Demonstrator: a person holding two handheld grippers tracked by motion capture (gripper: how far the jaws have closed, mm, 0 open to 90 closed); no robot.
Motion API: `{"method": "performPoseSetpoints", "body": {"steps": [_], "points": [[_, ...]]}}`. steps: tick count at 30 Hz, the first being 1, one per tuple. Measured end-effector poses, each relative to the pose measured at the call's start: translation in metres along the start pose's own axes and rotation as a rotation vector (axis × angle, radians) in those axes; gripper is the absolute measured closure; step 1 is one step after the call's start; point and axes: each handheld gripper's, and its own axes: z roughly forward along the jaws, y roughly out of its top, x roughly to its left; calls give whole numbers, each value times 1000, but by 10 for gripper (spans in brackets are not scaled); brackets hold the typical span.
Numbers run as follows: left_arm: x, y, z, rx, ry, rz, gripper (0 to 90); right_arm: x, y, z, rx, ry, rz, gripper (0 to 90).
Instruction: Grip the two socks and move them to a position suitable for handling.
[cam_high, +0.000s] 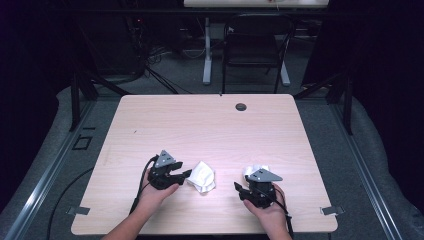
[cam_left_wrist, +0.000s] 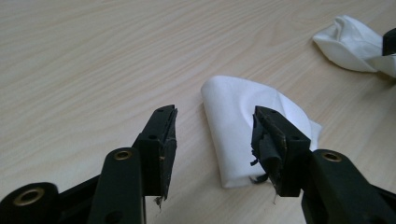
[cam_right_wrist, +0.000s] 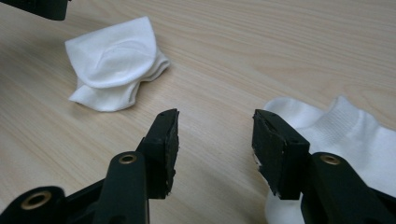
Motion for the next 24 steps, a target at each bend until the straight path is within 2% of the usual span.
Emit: {"method": "performPoseSetpoints", "body": {"steps": [3,4,5,8,9,10,11,15,16,17,19,24], "points": [[-5,4,8,16,-2,20,551,-2,-1,-2,-2,-7,10,555],[-10,7,12,28,12,37,547,-4,-1,-3,-4,11,30,589],[-10,7,12,28,12,37,538,-4,-1,-3,-4,11,30,589],[-14,10,17,47,-16,39,534,-6,-1,-4,-17,22,46,619],[-16,11,18,53,-11,55,549,-7,0,-5,-12,21,49,635],[-19,12,19,55,17,93,557,-8,0,-5,-10,20,46,638],[-19,13,20,52,24,99,566,-8,-1,-5,-12,22,49,641],[-19,14,23,51,17,99,680,-10,-1,-5,-11,10,57,668],[-19,14,24,57,11,98,680,-10,-1,-5,-11,10,57,668],[-18,13,26,67,6,93,720,-11,-1,-5,-20,11,62,674],[-17,11,29,87,-3,78,740,-11,-1,-6,-25,15,72,684],[-18,9,32,118,-11,81,796,-12,-2,-6,-15,16,73,690]]}}
